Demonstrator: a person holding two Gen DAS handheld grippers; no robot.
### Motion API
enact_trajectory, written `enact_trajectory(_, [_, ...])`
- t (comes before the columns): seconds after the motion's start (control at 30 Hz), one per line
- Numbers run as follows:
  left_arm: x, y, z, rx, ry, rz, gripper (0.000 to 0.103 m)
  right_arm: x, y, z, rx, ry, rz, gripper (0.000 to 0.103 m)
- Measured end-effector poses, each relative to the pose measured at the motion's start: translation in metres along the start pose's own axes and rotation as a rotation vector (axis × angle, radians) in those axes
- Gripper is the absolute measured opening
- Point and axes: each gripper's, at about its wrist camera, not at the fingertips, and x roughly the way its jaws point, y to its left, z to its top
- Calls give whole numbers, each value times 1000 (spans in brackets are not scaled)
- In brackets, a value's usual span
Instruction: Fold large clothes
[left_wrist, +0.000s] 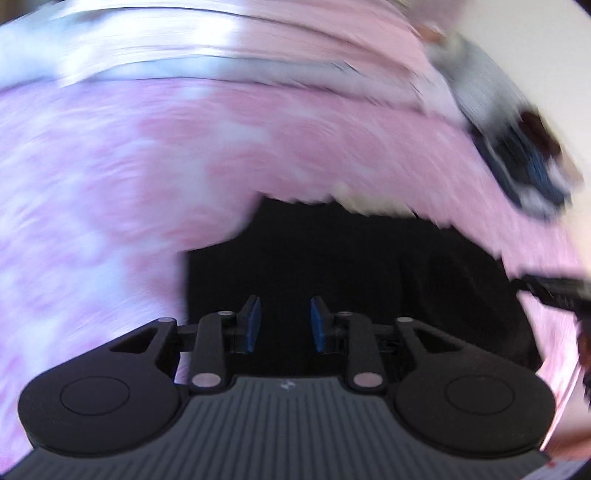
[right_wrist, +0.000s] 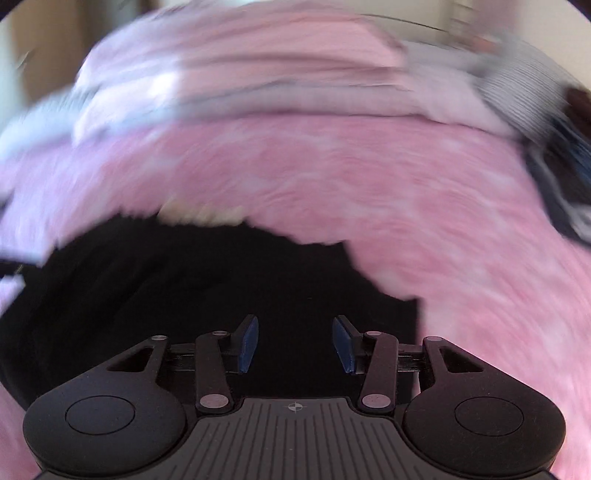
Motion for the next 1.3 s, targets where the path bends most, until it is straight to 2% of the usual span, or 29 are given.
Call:
enact_trajectory(0.07, [27,-8,1,58,29,38,24,23,-11,-8,-12,82,-130,43])
enact_trajectory(0.13, [46,0,0,68,60,82,31,17,-36,-12,124,69,-81,42])
enact_trajectory(0.2, [44,4,3,52,69,78,31,3,-45,-10,199,91,-118,42])
enact_trajectory(0.33, [18,-10,4,110,80,147,32,-45,-39,-11,262,54,-88,43])
enact_trajectory(0.43, [-1,-28,0,85,143,176,42,-65,-26,-11,338,129,-17,43])
enact_trajectory(0.53, [-27,-55,-11,42,204,193,52,-92,-7,-22,370,210,52,48])
enact_trajectory(0.6, [-47,-73,-20,6,240,182,58,-116,5,-31,361,236,65,53])
enact_trajectory(0.7, [-79,-98,-31,-8,260,177,60,-154,17,-31,341,237,70,56])
enact_trajectory(0.83, [-127,-125,-38,3,237,208,68,-195,23,-27,332,198,99,59])
enact_trajectory(1.07, [-215,-171,-48,1,109,264,88,-269,33,-21,271,152,148,65])
enact_trajectory(1.3, [-272,-206,-63,3,53,260,92,-320,45,-31,199,137,133,65])
